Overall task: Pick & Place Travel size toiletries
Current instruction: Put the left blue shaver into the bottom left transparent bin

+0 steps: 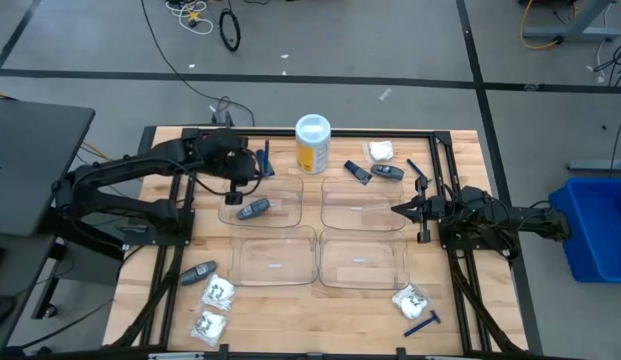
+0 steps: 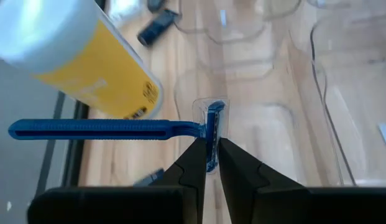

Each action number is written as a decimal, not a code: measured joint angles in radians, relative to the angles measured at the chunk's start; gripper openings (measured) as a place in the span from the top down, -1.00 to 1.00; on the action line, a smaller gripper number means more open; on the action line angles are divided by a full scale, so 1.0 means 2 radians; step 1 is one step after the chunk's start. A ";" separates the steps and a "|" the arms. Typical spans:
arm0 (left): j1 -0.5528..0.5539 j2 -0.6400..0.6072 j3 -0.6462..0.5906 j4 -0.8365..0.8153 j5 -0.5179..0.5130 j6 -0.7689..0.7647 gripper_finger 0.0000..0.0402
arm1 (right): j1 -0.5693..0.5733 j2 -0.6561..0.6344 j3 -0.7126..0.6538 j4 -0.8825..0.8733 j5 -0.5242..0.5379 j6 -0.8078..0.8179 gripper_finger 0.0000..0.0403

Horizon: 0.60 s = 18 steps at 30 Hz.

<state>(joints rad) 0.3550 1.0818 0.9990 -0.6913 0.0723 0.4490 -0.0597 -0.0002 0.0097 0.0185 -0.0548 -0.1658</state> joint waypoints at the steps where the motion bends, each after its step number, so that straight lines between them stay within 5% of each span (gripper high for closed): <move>1: 0.000 0.000 0.004 0.001 0.000 -0.001 0.78 | 0.000 0.000 0.000 0.000 0.000 0.000 0.94; 18: -0.023 0.000 0.012 0.009 0.000 -0.019 0.78 | 0.000 0.000 0.000 0.000 0.000 0.000 0.94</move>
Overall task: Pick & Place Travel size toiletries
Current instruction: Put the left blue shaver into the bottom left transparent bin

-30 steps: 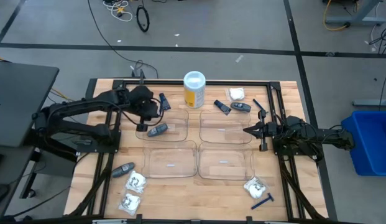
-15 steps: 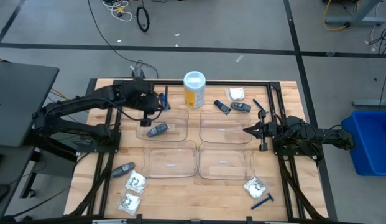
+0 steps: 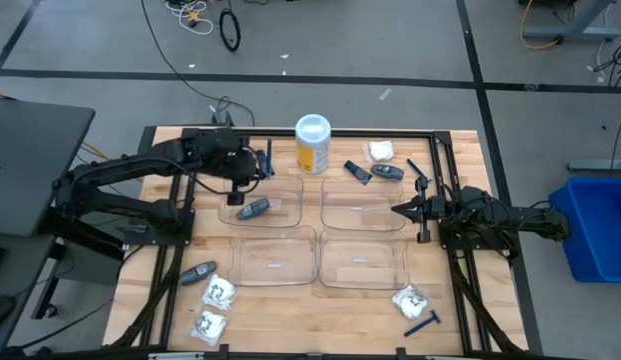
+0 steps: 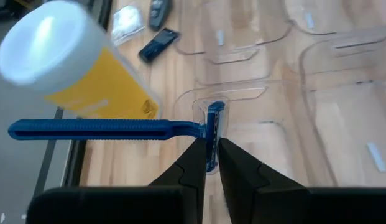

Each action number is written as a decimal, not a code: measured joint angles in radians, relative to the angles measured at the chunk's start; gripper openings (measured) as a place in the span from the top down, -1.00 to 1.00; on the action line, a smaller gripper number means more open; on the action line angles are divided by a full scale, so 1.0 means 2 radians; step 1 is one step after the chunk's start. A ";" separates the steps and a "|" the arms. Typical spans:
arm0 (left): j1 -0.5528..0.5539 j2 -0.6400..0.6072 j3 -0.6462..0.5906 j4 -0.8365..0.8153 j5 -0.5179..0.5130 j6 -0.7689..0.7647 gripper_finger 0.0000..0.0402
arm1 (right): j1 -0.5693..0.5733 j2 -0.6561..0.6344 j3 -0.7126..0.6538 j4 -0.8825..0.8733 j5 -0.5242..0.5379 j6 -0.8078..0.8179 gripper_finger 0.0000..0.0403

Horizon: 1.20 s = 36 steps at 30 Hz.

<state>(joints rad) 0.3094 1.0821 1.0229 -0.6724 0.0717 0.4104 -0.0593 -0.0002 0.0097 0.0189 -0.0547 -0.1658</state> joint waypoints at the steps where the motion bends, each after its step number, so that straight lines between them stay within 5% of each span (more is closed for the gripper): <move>1: -0.006 0.000 0.000 0.000 0.000 -0.002 0.78 | 0.000 0.000 0.000 0.000 0.000 0.000 0.94; 17: -0.119 0.000 0.000 0.006 0.015 -0.007 0.78 | 0.000 0.000 0.000 0.000 0.000 0.000 0.94; 36: -0.177 0.000 0.000 0.001 0.044 -0.026 0.78 | 0.000 0.000 0.000 0.000 0.000 0.000 0.94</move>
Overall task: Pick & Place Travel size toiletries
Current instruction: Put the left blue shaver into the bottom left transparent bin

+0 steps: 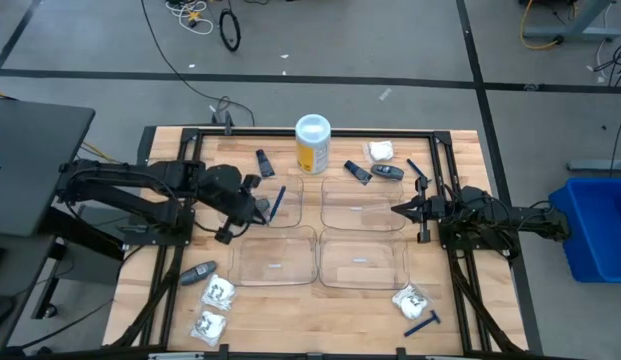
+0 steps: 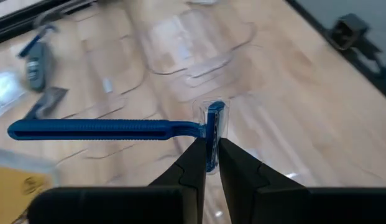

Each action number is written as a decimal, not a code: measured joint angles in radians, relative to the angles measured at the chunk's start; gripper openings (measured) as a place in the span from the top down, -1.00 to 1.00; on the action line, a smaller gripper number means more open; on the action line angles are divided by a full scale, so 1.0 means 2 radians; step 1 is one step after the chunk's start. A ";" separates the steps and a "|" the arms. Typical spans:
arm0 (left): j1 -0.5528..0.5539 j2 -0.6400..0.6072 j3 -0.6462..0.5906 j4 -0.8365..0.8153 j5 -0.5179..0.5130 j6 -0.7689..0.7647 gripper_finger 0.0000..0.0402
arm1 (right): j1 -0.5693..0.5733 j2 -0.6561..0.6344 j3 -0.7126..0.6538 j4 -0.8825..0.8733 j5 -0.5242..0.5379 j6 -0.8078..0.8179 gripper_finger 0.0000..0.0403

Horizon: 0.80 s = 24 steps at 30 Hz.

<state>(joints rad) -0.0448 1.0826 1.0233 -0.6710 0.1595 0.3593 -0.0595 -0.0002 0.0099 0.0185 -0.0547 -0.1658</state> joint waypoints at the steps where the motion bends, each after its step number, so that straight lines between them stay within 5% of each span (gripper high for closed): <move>1: -0.005 0.003 0.000 -0.003 0.004 0.000 0.78 | 0.000 0.000 0.000 0.000 0.000 0.000 0.94; 10: -0.055 0.030 0.000 -0.026 0.050 0.001 0.77 | 0.000 0.000 0.000 0.000 0.000 0.000 0.94; 24: -0.117 0.084 0.000 -0.060 0.051 0.051 0.77 | 0.000 0.007 0.000 0.003 0.000 0.000 0.94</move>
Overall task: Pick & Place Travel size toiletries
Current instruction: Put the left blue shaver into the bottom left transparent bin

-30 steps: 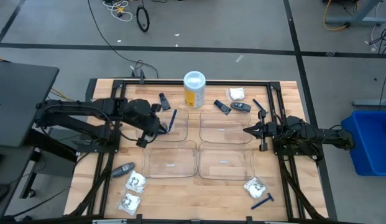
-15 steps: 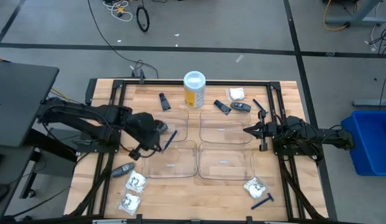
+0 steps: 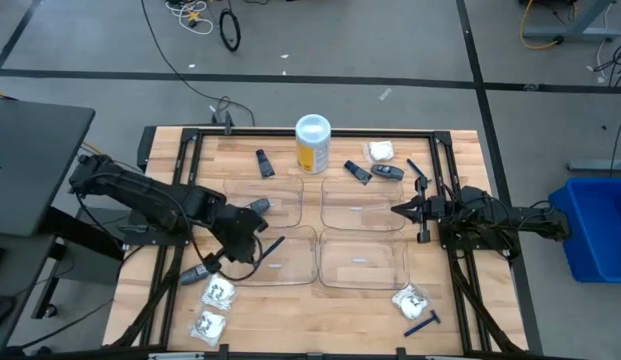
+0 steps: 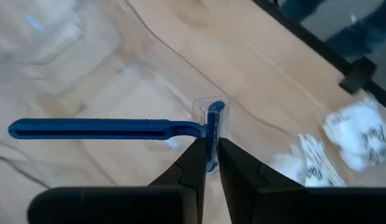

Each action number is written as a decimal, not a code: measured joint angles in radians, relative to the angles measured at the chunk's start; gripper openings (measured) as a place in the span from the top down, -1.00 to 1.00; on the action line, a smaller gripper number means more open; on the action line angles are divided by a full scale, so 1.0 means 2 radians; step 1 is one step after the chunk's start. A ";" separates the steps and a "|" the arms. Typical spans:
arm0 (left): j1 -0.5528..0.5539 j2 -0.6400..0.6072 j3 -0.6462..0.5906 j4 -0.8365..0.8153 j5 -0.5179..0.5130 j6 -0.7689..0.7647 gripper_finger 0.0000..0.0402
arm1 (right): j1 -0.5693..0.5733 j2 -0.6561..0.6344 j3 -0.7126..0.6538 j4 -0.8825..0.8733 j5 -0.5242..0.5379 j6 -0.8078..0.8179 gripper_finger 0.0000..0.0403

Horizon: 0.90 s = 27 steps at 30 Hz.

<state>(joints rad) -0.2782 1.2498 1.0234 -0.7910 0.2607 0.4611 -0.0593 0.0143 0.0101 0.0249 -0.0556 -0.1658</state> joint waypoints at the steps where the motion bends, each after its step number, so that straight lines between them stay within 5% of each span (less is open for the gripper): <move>1: -0.003 -0.001 0.000 -0.007 0.000 0.003 0.77 | 0.000 0.001 0.000 0.000 0.001 0.000 0.94; 27: -0.008 0.004 0.000 -0.002 0.007 0.020 0.70 | 0.000 0.008 0.000 -0.003 0.000 0.000 0.94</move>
<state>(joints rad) -0.2942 1.2568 1.0233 -0.7959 0.2741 0.5016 -0.0595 0.0307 0.0101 0.0189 -0.0547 -0.1658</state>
